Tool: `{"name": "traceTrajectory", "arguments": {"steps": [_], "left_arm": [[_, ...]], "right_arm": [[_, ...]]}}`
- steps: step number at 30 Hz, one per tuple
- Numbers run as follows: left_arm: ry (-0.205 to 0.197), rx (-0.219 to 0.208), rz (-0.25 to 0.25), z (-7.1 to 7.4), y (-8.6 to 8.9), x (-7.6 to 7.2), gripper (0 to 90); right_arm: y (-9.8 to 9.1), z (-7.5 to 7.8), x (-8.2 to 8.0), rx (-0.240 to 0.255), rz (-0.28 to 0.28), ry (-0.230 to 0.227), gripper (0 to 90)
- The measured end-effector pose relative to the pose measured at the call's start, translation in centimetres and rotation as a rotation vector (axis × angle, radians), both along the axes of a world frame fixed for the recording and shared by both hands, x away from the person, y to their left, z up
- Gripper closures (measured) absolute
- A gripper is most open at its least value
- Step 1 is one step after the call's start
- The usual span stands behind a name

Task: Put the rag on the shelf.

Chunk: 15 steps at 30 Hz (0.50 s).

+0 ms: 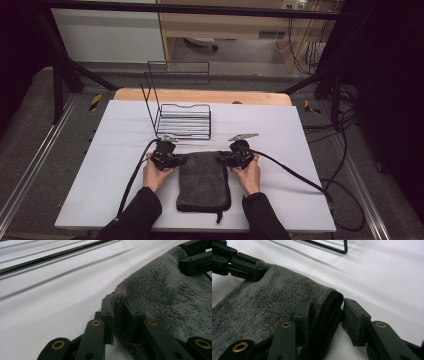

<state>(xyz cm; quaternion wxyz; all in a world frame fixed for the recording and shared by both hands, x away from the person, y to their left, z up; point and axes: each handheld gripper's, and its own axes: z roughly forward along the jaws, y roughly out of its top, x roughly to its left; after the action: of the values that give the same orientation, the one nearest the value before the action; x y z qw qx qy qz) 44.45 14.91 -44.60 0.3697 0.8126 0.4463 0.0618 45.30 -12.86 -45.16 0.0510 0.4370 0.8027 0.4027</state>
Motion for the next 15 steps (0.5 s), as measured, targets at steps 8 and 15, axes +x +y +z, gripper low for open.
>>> {"name": "traceTrajectory", "arguments": {"steps": [8,15], "left_arm": [[0.006,-0.011,-0.004,-0.04,0.13,0.11,78.2],[0.033,-0.036,0.004,-0.03,0.38,0.3,79.6]], "right_arm": [[-0.09,0.02,0.29,0.025,-0.013,0.057,66.4],[-0.09,0.05,0.34,0.057,-0.014,0.11,75.9]]}}
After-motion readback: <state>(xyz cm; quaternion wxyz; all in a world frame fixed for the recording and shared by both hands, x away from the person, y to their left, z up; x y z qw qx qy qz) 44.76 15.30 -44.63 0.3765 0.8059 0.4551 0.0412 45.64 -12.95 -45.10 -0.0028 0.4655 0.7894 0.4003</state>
